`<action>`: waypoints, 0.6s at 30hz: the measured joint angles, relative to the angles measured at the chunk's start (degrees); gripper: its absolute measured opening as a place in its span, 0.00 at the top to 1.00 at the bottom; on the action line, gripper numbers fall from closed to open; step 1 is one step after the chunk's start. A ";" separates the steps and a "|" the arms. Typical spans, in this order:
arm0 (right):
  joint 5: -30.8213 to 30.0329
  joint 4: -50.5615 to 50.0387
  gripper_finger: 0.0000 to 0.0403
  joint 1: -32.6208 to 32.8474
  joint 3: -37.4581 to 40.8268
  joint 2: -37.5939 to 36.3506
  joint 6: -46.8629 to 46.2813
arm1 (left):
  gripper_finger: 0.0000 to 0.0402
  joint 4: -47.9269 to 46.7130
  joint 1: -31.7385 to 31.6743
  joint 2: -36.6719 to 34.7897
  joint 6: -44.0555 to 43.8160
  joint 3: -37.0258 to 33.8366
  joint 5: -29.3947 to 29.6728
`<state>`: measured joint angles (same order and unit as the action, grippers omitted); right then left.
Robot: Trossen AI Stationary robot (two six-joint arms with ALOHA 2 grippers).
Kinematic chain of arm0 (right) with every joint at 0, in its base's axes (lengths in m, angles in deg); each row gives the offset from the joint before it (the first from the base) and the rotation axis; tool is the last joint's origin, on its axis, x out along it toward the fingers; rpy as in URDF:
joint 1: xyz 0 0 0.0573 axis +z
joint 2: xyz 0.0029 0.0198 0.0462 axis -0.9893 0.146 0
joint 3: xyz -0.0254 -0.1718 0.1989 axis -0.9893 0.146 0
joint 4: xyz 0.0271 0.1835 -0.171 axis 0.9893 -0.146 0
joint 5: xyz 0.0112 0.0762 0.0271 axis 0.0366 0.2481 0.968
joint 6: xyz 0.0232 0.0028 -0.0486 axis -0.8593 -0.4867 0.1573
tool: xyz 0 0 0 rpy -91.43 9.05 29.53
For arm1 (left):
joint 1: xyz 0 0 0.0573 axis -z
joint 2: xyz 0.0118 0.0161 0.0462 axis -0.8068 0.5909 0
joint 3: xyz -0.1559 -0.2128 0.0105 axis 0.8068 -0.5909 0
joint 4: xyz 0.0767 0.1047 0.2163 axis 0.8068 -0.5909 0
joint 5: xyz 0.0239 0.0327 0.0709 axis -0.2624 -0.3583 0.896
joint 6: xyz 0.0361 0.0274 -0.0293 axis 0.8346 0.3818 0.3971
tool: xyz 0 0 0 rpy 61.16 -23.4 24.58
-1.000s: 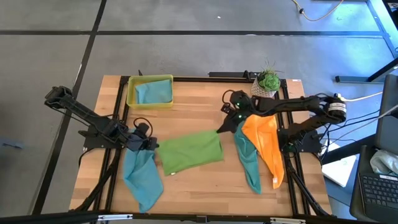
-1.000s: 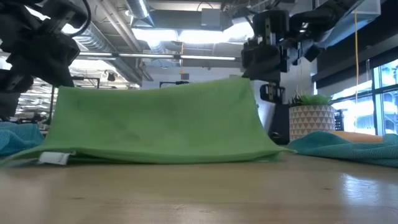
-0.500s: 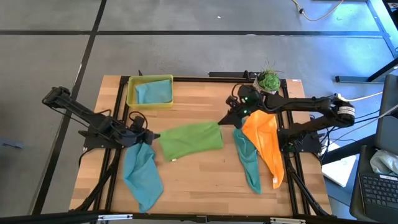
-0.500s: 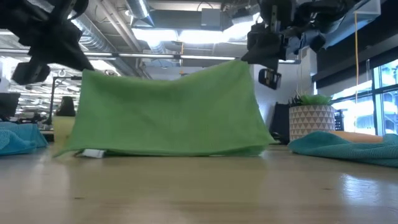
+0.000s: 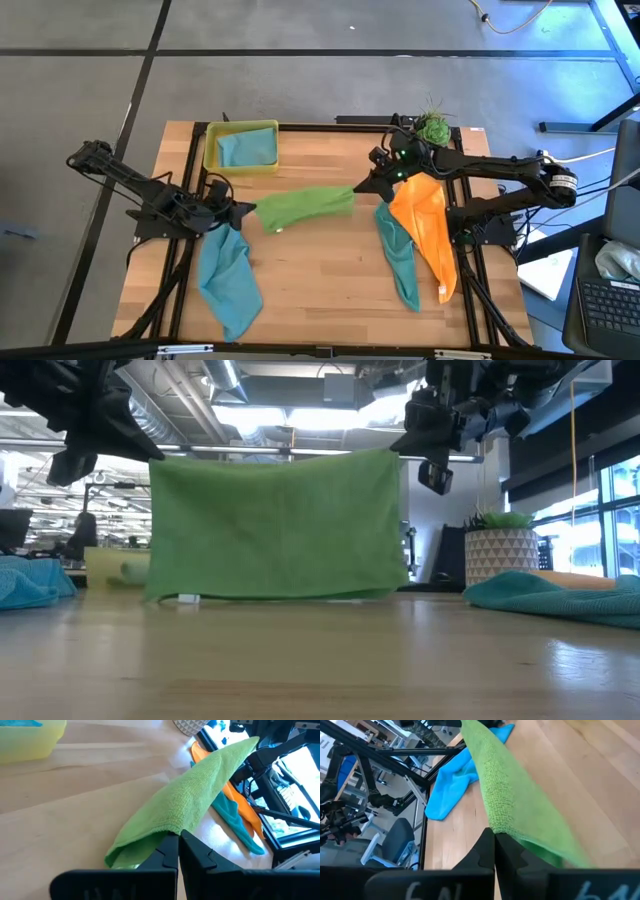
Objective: Fold microfiber towels
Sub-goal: Fold the green towel
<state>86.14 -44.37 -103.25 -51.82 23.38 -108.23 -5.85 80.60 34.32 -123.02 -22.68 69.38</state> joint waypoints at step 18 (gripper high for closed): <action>1.44 -2.99 1.00 -1.63 0.00 -2.05 -1.35 | 1.00 1.14 0.22 0.01 1.64 0.00 4.01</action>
<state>87.58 -47.36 -104.88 -51.82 21.32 -109.58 -4.71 80.82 34.33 -121.38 -22.68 73.39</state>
